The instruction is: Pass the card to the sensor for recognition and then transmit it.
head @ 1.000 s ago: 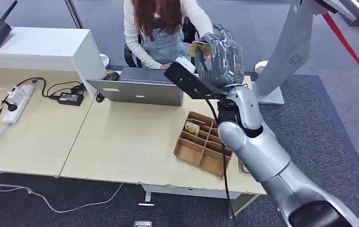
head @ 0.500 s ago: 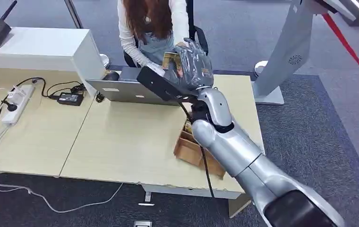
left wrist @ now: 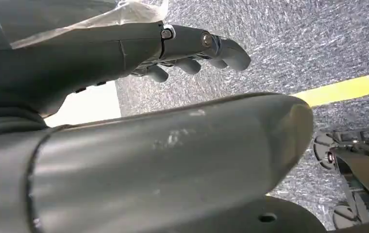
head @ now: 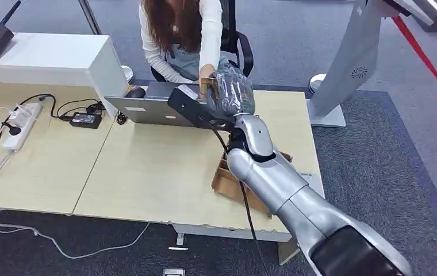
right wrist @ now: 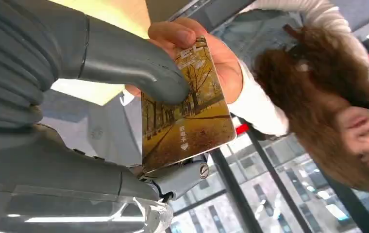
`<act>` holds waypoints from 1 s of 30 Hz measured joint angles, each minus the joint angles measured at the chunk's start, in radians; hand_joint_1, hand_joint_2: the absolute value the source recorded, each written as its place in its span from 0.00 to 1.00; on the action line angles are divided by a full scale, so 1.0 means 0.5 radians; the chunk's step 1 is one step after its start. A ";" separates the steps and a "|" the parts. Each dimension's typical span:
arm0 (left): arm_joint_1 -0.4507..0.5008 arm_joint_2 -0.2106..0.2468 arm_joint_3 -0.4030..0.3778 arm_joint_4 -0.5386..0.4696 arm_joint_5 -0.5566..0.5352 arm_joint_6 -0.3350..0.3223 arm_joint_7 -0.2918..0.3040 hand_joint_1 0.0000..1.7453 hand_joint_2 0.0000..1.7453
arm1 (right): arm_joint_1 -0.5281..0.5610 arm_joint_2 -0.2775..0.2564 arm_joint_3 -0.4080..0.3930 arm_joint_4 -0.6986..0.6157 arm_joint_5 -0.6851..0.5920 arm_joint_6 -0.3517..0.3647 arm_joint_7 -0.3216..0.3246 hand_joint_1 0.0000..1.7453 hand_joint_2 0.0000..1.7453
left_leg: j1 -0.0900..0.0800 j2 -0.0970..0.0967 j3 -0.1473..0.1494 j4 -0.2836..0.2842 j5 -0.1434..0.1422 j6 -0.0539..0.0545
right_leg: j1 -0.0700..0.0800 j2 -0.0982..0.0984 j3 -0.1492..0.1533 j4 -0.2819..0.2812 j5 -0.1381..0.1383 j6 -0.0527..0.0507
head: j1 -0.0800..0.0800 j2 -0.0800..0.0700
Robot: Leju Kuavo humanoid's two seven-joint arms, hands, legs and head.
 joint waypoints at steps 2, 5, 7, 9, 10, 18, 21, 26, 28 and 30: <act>0.000 0.000 0.000 0.000 0.002 0.000 0.000 0.00 0.00 | -0.003 0.000 0.002 0.040 -0.008 -0.007 0.011 1.00 1.00 | 0.000 0.000 0.000 0.000 0.000 0.000 | 0.000 0.000 -0.001 0.000 0.000 0.000 | 0.000 0.000; 0.001 0.000 0.000 0.000 0.014 0.002 0.000 0.00 0.00 | -0.013 -0.016 0.003 0.092 -0.031 -0.001 0.018 0.94 1.00 | 0.000 0.000 -0.001 0.000 0.000 0.000 | 0.000 0.000 -0.001 0.000 0.000 0.000 | 0.000 0.000; 0.004 0.000 0.000 0.000 0.016 0.002 0.002 0.00 0.00 | -0.019 -0.037 0.003 0.123 -0.032 0.000 0.021 0.05 1.00 | 0.000 0.000 -0.001 0.000 0.000 0.000 | 0.000 0.000 -0.002 0.000 0.000 0.000 | 0.000 0.000; 0.004 0.000 0.000 0.001 0.017 0.002 0.003 0.00 0.00 | -0.019 -0.051 0.004 0.151 -0.036 -0.001 0.021 0.00 1.00 | 0.000 0.000 -0.001 0.000 0.000 0.000 | 0.000 0.000 -0.002 0.000 0.000 0.000 | 0.000 0.000; 0.004 0.000 0.000 0.001 0.020 0.002 0.003 0.00 0.00 | -0.018 -0.056 0.004 0.161 -0.040 -0.006 0.017 0.00 1.00 | 0.000 0.000 -0.001 0.000 0.000 0.000 | 0.000 0.000 -0.003 0.000 0.000 0.000 | 0.000 0.000; 0.004 0.008 0.000 0.001 0.047 0.005 0.002 0.00 0.00 | -0.014 -0.074 0.005 0.193 -0.105 -0.109 -0.092 0.00 1.00 | 0.000 0.000 -0.001 0.000 0.000 0.000 | 0.000 0.000 -0.003 0.000 0.000 0.000 | 0.000 0.000; 0.004 0.011 0.000 0.001 0.061 0.005 0.006 0.00 0.00 | 0.003 -0.077 0.001 0.170 -0.161 -0.167 -0.159 0.00 1.00 | 0.000 0.000 -0.001 0.000 0.001 -0.001 | 0.000 0.000 -0.003 0.000 0.000 0.000 | 0.000 0.000; 0.005 0.016 0.000 0.001 0.085 0.005 0.037 0.00 0.00 | 0.059 -0.092 -0.036 0.050 -0.282 -0.212 -0.250 0.00 1.00 | 0.000 0.000 -0.001 0.000 0.001 -0.001 | 0.000 0.000 -0.003 0.000 0.000 0.000 | 0.000 0.000; 0.007 0.017 0.000 0.001 0.101 0.006 0.042 0.00 0.00 | 0.102 -0.113 -0.054 -0.046 -0.323 -0.212 -0.271 0.00 1.00 | 0.000 0.000 -0.001 0.000 0.001 -0.001 | 0.000 0.000 -0.003 0.000 0.000 0.000 | 0.000 0.000; 0.009 0.018 0.000 0.001 0.117 0.012 0.044 0.00 0.00 | 0.163 -0.140 -0.080 -0.168 -0.366 -0.211 -0.287 0.00 1.00 | 0.000 0.000 -0.001 0.000 0.001 -0.001 | 0.000 0.000 -0.003 0.000 0.000 0.000 | 0.000 0.000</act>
